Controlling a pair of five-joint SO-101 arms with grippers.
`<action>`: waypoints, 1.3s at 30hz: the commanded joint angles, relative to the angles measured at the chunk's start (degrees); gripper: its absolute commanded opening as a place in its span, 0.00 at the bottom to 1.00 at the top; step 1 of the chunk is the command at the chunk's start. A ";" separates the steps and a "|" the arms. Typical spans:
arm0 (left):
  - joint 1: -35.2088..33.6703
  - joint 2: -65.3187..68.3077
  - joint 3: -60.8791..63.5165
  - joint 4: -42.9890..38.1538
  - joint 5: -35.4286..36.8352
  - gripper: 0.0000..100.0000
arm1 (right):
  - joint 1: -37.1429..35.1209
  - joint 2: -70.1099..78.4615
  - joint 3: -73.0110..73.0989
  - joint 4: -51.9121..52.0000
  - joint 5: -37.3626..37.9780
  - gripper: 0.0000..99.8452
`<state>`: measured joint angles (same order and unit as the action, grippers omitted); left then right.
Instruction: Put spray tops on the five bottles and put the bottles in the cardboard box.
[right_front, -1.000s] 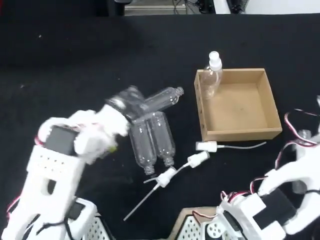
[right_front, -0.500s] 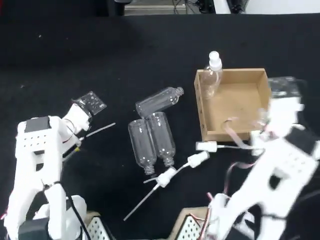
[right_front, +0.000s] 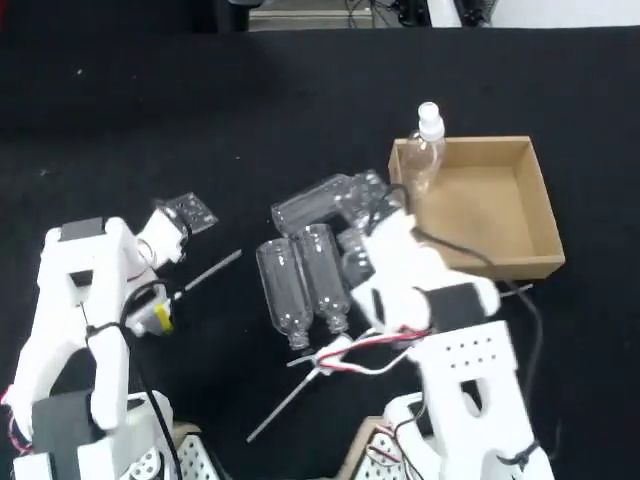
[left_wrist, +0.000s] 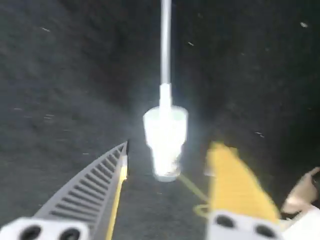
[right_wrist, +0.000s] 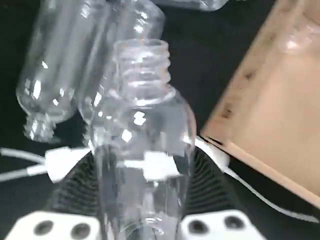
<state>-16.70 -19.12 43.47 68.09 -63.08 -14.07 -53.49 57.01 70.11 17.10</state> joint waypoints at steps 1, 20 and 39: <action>-3.21 -0.09 -9.63 0.09 7.21 0.33 | -3.87 -1.54 5.58 -9.41 -4.84 0.01; -13.76 -4.84 4.70 2.46 13.54 0.31 | -3.25 -1.54 13.41 -16.97 -5.27 0.01; -22.46 -4.75 9.45 -29.98 13.10 0.31 | -3.16 -1.54 13.67 -16.97 -5.27 0.01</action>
<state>-37.80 -21.93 53.14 41.98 -51.91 -16.70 -53.49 70.99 54.37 12.09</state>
